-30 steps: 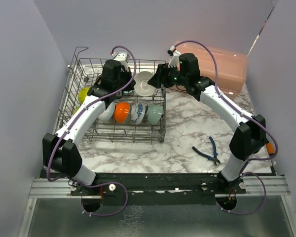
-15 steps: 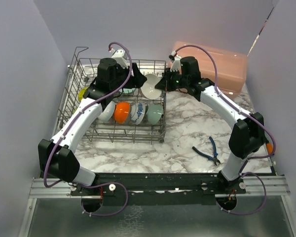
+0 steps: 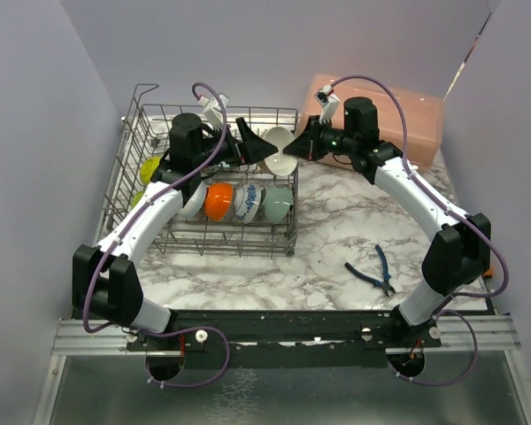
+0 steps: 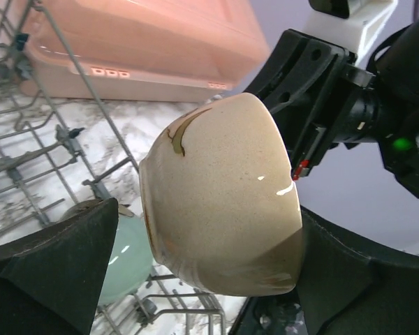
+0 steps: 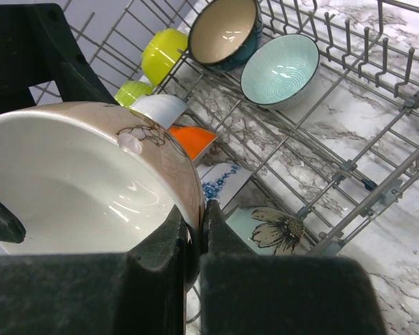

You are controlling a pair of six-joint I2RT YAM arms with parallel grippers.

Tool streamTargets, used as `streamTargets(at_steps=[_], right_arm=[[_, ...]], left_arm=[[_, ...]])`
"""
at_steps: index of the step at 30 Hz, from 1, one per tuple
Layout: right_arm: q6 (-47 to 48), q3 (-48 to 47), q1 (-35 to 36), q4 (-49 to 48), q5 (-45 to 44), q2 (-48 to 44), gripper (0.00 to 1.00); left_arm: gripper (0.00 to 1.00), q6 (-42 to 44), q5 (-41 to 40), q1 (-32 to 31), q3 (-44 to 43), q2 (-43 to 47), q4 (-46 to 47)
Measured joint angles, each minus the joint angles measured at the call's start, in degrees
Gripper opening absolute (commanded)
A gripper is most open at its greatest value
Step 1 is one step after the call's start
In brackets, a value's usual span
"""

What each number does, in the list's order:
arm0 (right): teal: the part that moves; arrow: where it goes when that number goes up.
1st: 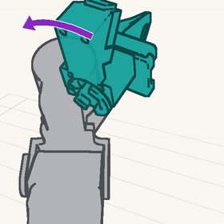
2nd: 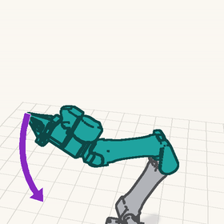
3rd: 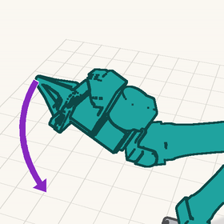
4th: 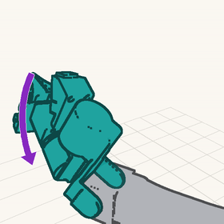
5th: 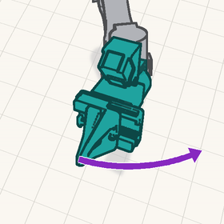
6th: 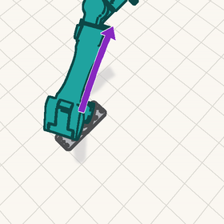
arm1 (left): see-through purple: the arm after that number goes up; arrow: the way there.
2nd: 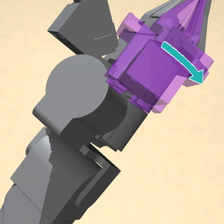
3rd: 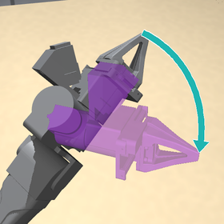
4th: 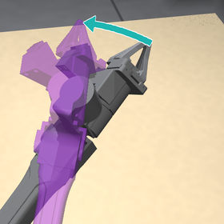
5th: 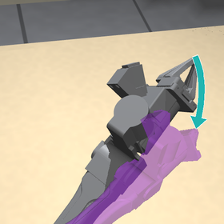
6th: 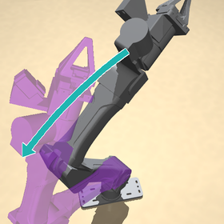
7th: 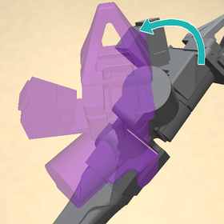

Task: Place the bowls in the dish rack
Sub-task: Pick up the bowl from the dish rack.

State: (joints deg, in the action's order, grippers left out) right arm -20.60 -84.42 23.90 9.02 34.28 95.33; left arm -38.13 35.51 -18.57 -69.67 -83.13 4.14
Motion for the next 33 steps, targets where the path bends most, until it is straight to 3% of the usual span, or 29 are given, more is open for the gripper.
streamTargets(at_steps=[8, 13, 18, 21, 24, 29, 33], right_arm=[[-0.44, 0.00, 0.00, -0.57, 2.19, -0.17, 0.00], [-1.22, 0.00, 0.02, -1.81, 3.06, -0.17, 0.00], [-1.36, 0.00, 0.00, -2.08, 3.04, -0.17, 0.00], [-1.03, 0.00, 0.00, -2.03, 2.58, -0.17, 0.00], [-0.55, 0.02, -0.02, -1.86, 2.14, -0.09, 0.01], [-0.52, 0.15, -0.22, -1.40, 0.98, 0.04, 0.17], [-1.51, 0.15, -0.24, -1.57, 1.20, 0.24, 0.37]], left_arm=[[0.87, -7.08, 4.87, -0.31, 2.78, -0.02, 6.40], [0.97, -9.05, 6.03, -1.05, 3.04, -0.24, 8.28], [0.95, -9.44, 5.81, -1.07, 3.34, -0.72, 7.45], [0.82, -9.60, 5.77, -1.07, 3.34, -0.98, 7.30], [0.51, -9.81, 5.68, -1.07, 3.28, -1.03, 7.32], [0.01, -9.38, 5.51, -1.07, 3.28, -1.40, 7.34], [0.00, -9.60, 5.44, -1.01, 3.28, -1.64, 7.34]])
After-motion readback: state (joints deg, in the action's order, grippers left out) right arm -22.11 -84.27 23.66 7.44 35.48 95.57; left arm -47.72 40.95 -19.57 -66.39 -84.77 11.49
